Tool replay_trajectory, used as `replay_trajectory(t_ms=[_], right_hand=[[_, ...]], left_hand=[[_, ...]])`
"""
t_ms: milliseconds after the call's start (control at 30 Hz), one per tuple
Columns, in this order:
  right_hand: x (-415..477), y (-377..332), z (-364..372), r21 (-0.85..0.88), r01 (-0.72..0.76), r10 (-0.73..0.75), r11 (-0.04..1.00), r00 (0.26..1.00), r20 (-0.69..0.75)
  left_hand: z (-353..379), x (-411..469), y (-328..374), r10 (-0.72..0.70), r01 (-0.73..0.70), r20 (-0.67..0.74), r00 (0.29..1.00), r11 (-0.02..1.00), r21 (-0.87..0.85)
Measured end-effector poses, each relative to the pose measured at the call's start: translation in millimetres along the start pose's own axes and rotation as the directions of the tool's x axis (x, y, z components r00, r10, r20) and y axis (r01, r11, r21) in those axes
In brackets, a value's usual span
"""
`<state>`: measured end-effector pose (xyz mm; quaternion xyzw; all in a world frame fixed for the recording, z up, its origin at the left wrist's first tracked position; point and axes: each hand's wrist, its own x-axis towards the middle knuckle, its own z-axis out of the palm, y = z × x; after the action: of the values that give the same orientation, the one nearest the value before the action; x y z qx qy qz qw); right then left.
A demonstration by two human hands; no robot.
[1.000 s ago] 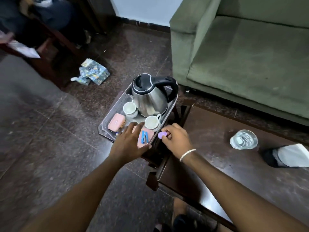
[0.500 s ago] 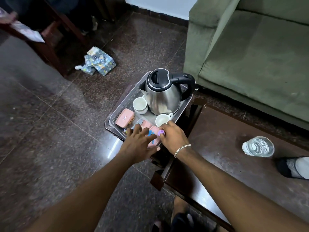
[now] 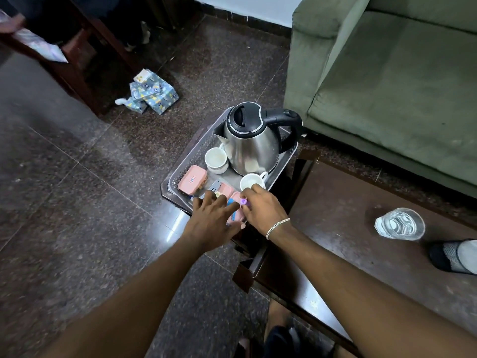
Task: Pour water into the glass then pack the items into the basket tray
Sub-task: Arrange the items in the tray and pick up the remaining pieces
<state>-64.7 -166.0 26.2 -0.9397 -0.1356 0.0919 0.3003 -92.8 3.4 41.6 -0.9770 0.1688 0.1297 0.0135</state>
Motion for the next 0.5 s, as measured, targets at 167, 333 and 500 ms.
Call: replay_trajectory(t_ms=[167,333,500], right_hand=[[0.5,-2.8,-0.4,-0.009,-0.024,0.024,1.000,1.000,0.015],[-0.5,0.2,5.9,-0.041,-0.034,0.036,0.999,0.999,0.030],[-4.2,4.0,3.5,-0.051,-0.033,0.032,0.998,0.999,-0.010]], left_hand=[[2.2,-0.8,-0.1,-0.001,0.000,-0.030,1.000,1.000,-0.009],[-0.3,-1.7,-0.3,0.002,-0.003,-0.024,1.000,0.999,-0.039],[-4.5,-3.7,-4.6,-0.019,0.015,-0.041,0.999,0.994,-0.106]])
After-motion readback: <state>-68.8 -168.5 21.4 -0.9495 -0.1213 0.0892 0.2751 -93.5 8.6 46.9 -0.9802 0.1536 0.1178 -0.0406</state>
